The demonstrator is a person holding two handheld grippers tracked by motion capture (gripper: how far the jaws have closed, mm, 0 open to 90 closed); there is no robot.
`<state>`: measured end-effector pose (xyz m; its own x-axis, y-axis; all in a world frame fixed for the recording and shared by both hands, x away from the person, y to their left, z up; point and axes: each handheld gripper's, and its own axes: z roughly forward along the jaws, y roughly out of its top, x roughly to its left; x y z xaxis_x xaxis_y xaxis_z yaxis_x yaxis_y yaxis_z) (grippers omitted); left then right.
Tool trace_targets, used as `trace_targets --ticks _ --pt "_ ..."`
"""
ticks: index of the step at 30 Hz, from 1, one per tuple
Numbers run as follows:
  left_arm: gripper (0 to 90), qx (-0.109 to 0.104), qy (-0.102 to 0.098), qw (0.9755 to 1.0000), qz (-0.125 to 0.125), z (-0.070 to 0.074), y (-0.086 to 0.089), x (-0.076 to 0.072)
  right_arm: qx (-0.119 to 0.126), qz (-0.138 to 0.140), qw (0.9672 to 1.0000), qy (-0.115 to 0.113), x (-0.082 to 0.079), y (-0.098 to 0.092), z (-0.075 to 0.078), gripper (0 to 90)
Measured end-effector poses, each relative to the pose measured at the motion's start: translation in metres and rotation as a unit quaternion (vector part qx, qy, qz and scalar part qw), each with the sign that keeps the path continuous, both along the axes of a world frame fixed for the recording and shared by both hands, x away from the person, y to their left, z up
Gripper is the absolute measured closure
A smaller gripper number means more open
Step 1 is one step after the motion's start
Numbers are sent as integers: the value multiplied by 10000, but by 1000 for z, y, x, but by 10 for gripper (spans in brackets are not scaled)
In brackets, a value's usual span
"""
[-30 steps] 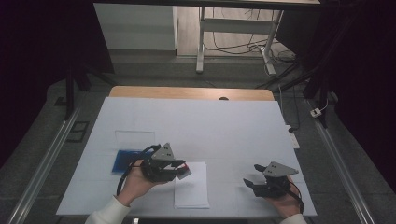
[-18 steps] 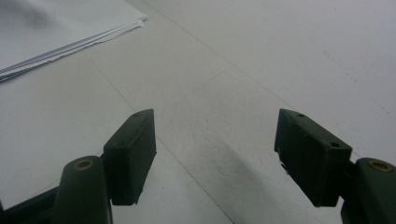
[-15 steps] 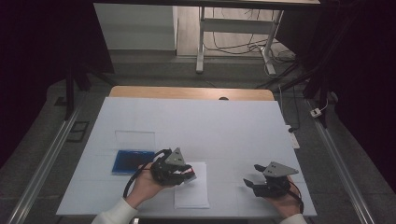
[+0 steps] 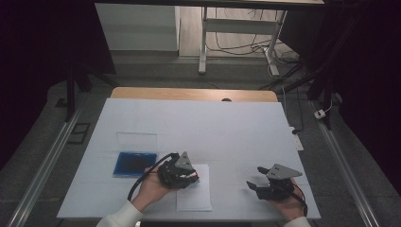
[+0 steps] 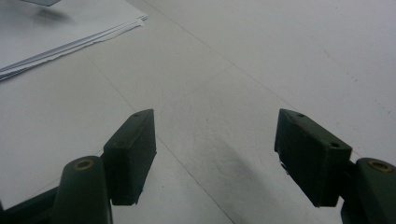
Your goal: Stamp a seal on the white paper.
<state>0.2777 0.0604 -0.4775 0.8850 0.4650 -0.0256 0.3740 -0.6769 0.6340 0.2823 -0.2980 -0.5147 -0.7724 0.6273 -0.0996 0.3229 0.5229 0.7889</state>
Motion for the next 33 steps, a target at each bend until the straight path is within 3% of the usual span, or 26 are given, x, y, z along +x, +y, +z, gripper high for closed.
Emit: trace_targets --ticks 33 --pt "703 194 90 9998 29 -14 -9 2 -8 -1 10000 12 0 0 0 289"
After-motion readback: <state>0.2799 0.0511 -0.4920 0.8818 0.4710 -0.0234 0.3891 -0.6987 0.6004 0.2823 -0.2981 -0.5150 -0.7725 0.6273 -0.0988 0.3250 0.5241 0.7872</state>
